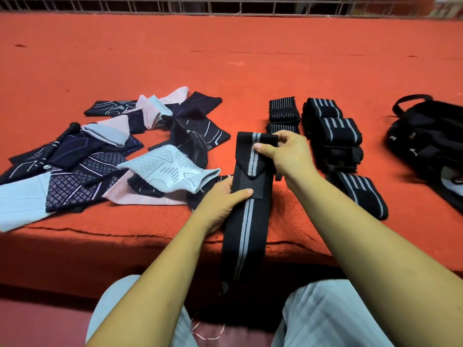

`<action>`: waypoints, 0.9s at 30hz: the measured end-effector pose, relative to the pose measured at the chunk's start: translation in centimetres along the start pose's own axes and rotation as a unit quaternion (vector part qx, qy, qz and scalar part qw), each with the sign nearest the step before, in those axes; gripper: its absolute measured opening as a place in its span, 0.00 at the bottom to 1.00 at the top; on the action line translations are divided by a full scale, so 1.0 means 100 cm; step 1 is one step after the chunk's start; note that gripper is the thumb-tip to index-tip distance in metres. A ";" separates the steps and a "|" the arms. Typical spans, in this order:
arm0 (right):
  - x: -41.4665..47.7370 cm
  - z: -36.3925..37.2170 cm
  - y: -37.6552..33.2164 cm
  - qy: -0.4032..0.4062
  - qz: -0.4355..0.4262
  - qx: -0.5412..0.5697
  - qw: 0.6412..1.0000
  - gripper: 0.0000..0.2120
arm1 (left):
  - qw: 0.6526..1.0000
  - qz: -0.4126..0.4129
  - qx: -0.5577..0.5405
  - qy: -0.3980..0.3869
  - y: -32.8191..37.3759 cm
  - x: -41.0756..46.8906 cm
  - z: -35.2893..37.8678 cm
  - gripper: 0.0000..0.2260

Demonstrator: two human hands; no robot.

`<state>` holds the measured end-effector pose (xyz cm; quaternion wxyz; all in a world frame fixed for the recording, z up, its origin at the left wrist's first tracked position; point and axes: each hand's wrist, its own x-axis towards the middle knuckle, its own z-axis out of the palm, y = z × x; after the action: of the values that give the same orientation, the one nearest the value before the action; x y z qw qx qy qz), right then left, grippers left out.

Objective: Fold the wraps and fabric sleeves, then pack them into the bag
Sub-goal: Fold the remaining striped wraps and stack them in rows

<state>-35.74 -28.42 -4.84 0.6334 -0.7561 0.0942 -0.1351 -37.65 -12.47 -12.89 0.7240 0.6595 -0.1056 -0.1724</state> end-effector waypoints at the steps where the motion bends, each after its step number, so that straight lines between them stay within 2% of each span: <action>1: 0.001 -0.001 -0.001 0.013 -0.015 0.003 1.000 0.08 | 1.000 -0.006 0.007 0.003 0.000 0.001 0.000 0.13; 4: 0.003 -0.006 -0.004 0.039 -0.060 0.004 0.997 0.10 | 0.999 -0.034 -0.012 0.022 0.002 0.005 0.002 0.11; 12: -0.007 -0.007 -0.015 0.011 -0.138 0.007 0.990 0.06 | 0.990 -0.079 -0.095 0.061 0.010 0.008 0.005 0.22; 14: -0.010 -0.005 -0.013 -0.005 -0.144 0.004 0.990 0.05 | 0.984 -0.086 -0.134 0.083 0.011 0.009 0.004 0.20; 18: -0.029 -0.001 0.005 -0.052 -0.164 0.003 0.985 0.11 | 0.969 -0.096 -0.189 0.125 0.011 0.012 0.005 0.13; 23: -0.058 0.001 0.042 -0.097 -0.207 -0.060 0.972 0.15 | 0.963 -0.084 -0.227 0.121 0.014 0.014 0.002 0.10; 27: -0.070 -0.003 0.063 -0.115 -0.270 -0.141 0.946 0.13 | 0.957 -0.089 -0.246 0.123 0.014 0.012 -0.002 0.19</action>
<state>-42.27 -27.60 -11.58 0.4667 -0.8451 -0.1689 -0.1988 -36.32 -12.63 -11.62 0.8528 0.4842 0.0886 -0.1742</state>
